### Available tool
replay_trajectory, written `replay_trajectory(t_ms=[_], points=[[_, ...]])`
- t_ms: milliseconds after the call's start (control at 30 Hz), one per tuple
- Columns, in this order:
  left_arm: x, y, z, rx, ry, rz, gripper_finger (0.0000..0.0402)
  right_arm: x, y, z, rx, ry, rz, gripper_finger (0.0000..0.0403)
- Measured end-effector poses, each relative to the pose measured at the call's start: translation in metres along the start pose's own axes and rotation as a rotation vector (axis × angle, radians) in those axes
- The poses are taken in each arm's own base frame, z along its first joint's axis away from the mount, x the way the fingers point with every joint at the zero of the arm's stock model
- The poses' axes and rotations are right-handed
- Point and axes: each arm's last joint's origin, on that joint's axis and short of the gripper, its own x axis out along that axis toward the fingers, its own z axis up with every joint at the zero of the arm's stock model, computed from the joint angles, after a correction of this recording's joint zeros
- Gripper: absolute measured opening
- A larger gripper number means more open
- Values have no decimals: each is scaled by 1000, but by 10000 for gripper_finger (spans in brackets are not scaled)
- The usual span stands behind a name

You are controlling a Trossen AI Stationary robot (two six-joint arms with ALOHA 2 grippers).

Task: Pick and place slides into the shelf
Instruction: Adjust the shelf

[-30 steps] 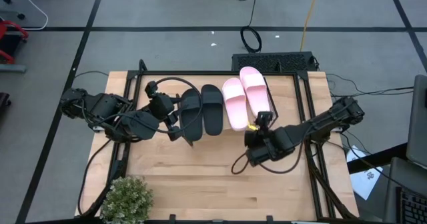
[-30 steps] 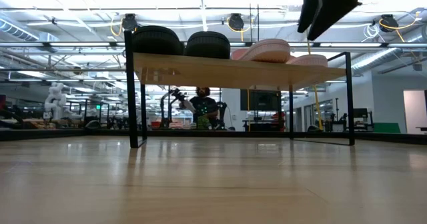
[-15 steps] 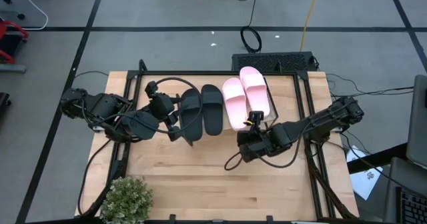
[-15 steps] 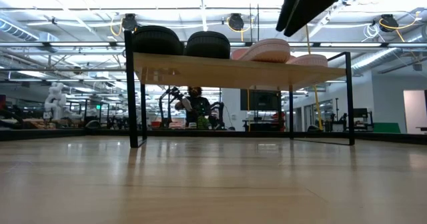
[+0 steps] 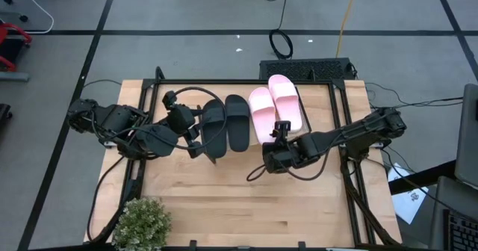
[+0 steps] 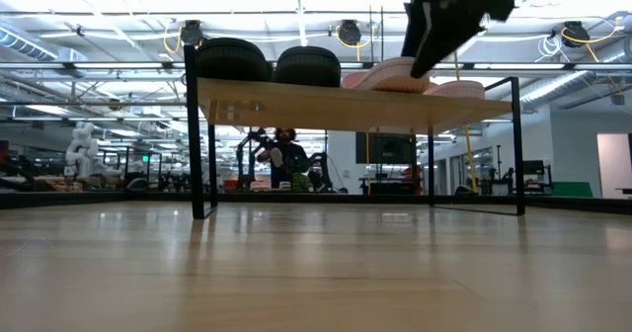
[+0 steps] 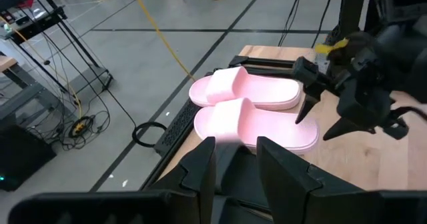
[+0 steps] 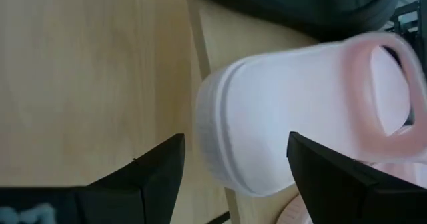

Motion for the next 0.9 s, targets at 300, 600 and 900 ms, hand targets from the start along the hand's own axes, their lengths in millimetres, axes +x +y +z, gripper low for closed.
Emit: replay_trajectory(t_ms=[300, 600, 900], points=[[0, 0, 0, 0, -1, 2, 113, 10, 1, -6, -22, 22, -37, 246], [0, 0, 0, -1, -1, 2, 113, 13, -1, -3, -26, 6, -34, 185], [0, 0, 0, 5, -1, 2, 113, 17, -8, -3, -11, 21, -45, 124]])
